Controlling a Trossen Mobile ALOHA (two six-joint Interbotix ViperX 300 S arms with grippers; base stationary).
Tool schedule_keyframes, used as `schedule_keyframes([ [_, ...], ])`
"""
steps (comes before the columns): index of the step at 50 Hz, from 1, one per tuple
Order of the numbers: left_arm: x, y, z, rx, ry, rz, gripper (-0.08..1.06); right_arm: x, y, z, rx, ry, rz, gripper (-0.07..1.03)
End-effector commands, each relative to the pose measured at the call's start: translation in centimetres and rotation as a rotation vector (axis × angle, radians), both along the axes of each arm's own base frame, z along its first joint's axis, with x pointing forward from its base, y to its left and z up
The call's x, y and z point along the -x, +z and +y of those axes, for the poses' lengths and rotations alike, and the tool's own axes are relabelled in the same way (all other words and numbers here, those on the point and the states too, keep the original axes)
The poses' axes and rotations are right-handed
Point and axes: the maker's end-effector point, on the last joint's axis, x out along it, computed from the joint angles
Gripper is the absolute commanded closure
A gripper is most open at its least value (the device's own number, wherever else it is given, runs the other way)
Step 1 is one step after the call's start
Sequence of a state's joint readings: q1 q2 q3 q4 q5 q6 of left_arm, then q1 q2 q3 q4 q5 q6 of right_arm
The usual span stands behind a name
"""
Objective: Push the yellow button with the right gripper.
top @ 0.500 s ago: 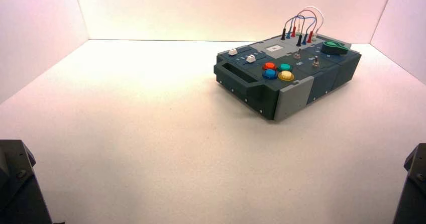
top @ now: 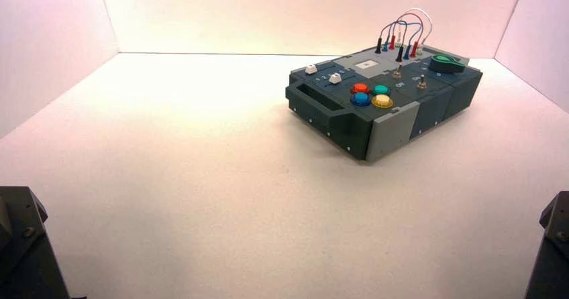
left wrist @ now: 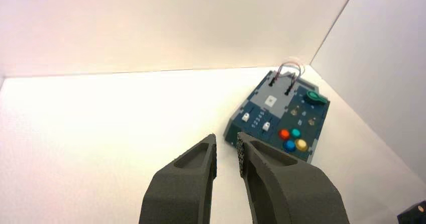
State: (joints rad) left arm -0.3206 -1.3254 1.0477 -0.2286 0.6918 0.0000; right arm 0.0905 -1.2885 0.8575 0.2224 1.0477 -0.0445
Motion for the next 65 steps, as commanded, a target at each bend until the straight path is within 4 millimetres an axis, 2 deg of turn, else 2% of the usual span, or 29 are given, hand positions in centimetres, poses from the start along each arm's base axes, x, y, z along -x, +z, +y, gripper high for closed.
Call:
schedule_keyframes([
  [1, -0.7, 1.1, -0.3, -0.007, -0.004, 0.007, 0.72, -0.4, 0.8, 0.5, 0.003, 0.034, 0.003, 0.79],
  [11, -1.4, 1.1, -0.8, -0.037, -0.030, 0.024, 0.73, -0.7, 1.1, 0.5, 0.003, 0.033, -0.006, 0.79],
  [19, -2.2, 1.4, -2.0, -0.050, -0.076, 0.036, 0.83, -1.2, 1.4, 0.6, -0.002, 0.028, -0.021, 0.79],
  [26, -3.1, 1.3, -3.2, -0.059, -0.110, 0.056, 0.92, -2.0, 0.9, 0.7, 0.000, 0.028, 0.016, 0.79],
  [34, -4.8, 0.6, -4.8, -0.112, -0.156, 0.104, 0.99, -2.8, 1.2, 0.8, -0.010, 0.025, 0.036, 0.79],
  [43, -6.8, 0.3, -6.3, -0.141, -0.180, 0.139, 1.00, -3.7, 1.5, 1.0, -0.010, 0.025, 0.061, 0.79],
  [59, -9.6, 0.0, -7.8, -0.156, -0.179, 0.167, 1.00, -6.5, -1.0, 1.5, 0.017, 0.041, 0.218, 0.81],
  [65, -10.1, 0.4, -8.0, -0.152, -0.177, 0.162, 1.00, -7.7, -2.5, 2.6, 0.029, 0.080, 0.264, 0.85],
])
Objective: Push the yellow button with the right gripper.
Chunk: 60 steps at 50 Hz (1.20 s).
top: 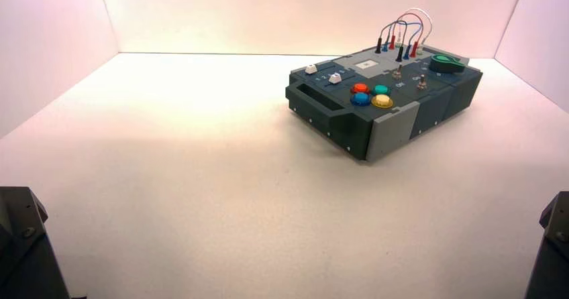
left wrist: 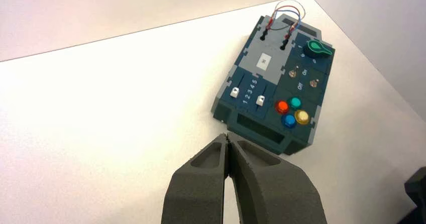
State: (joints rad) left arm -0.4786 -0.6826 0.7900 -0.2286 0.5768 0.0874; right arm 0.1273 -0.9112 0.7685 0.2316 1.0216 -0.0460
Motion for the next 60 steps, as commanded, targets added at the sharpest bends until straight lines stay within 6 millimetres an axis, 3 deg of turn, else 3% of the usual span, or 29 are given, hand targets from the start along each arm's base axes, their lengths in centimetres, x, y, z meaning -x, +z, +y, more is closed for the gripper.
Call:
schedule_keyframes([
  [1, -0.9, 2.0, -0.5, 0.020, -0.004, -0.050, 1.00, -1.5, 0.0, 1.3, 0.005, 0.050, 0.006, 0.85],
  [9, -1.2, 2.2, -0.7, 0.027, 0.002, -0.051, 1.00, -3.0, -2.6, 3.4, 0.015, 0.114, 0.079, 0.87],
  [22, -1.3, 2.3, -0.7, 0.041, 0.012, -0.057, 1.00, -4.6, -7.3, 4.0, 0.038, 0.105, 0.190, 0.94],
  [48, -1.5, 2.8, -0.8, 0.045, 0.011, -0.069, 1.00, -6.7, -12.3, 4.4, 0.071, 0.093, 0.290, 0.98],
  [60, -1.5, 3.0, -0.8, 0.047, 0.010, -0.075, 1.00, -7.7, -14.8, 5.6, 0.095, 0.120, 0.343, 0.98],
])
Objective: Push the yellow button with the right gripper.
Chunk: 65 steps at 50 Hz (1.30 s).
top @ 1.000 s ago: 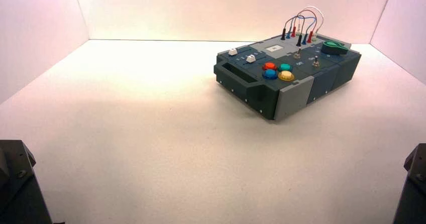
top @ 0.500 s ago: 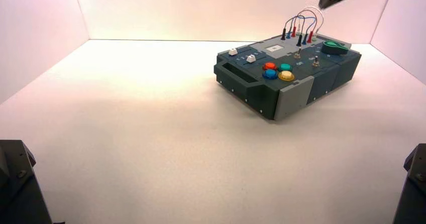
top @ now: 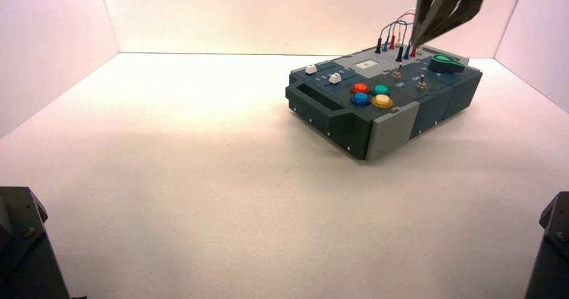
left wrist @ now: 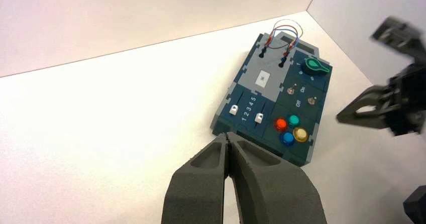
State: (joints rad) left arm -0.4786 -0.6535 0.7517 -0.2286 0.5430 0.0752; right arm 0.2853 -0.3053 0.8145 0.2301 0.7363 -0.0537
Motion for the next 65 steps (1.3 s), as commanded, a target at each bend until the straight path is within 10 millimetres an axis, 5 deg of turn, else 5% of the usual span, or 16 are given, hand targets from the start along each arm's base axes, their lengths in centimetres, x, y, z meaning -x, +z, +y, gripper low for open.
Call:
schedule_keyframes([
  [1, -0.3, 1.8, -0.3, 0.020, -0.004, -0.043, 1.00, -1.3, -0.2, 1.2, -0.001, 0.026, -0.016, 0.98],
  [65, -0.3, 2.0, -0.2, 0.021, -0.004, -0.052, 1.00, -2.9, -6.7, 2.3, 0.059, 0.047, 0.124, 0.98],
])
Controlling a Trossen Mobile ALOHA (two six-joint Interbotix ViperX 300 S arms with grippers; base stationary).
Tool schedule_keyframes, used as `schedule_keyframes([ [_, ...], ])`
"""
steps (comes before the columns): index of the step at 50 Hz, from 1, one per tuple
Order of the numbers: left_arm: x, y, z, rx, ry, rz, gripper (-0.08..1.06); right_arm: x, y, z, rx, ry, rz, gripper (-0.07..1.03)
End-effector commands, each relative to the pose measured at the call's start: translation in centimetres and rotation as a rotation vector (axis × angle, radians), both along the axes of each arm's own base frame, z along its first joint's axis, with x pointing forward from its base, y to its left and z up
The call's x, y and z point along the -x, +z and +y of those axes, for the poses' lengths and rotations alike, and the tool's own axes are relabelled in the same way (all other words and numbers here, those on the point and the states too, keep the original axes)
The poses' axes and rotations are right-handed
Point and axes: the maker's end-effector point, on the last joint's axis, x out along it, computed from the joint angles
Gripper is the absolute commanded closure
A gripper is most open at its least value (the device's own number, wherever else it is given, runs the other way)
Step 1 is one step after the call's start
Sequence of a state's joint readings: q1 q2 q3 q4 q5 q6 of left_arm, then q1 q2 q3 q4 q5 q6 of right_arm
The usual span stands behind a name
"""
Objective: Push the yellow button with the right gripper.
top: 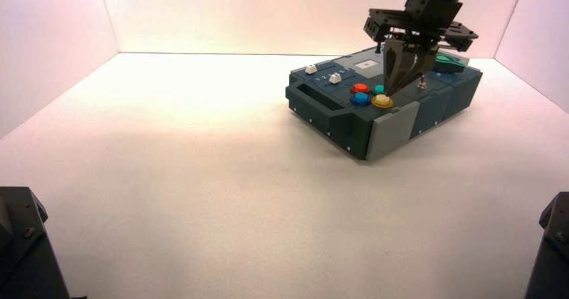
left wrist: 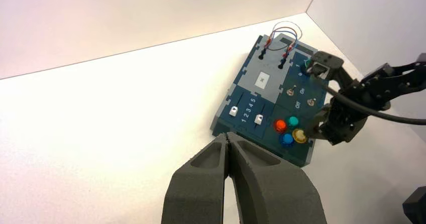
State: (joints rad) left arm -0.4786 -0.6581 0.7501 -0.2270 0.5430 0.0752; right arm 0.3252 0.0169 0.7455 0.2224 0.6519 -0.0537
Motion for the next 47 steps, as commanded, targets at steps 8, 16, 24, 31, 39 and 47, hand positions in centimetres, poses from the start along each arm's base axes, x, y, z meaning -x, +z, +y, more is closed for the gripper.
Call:
schedule_keyframes([
  [8, -0.32, 1.88, -0.28, 0.019, -0.005, -0.048, 1.00, -0.71, 0.20, 0.94, -0.008, 0.018, -0.019, 0.98],
  [16, -0.29, 1.79, -0.27, 0.015, -0.007, -0.046, 1.00, -0.73, 0.51, 0.92, -0.012, 0.014, -0.033, 0.98],
  [24, -0.29, 1.84, -0.27, 0.015, -0.008, -0.046, 1.00, -0.66, 0.51, 0.90, -0.012, 0.013, -0.031, 0.98],
  [31, -0.16, 1.71, -0.26, 0.010, -0.011, -0.036, 1.00, -0.70, 0.54, 0.89, -0.013, 0.012, -0.035, 0.98],
  [39, -0.13, 1.67, -0.25, 0.009, -0.011, -0.033, 1.00, -0.79, 0.54, 0.92, -0.013, 0.012, -0.038, 0.98],
  [47, -0.21, 1.71, -0.29, 0.009, -0.011, -0.033, 1.00, -0.96, 0.44, 0.96, -0.012, 0.011, -0.037, 0.98],
])
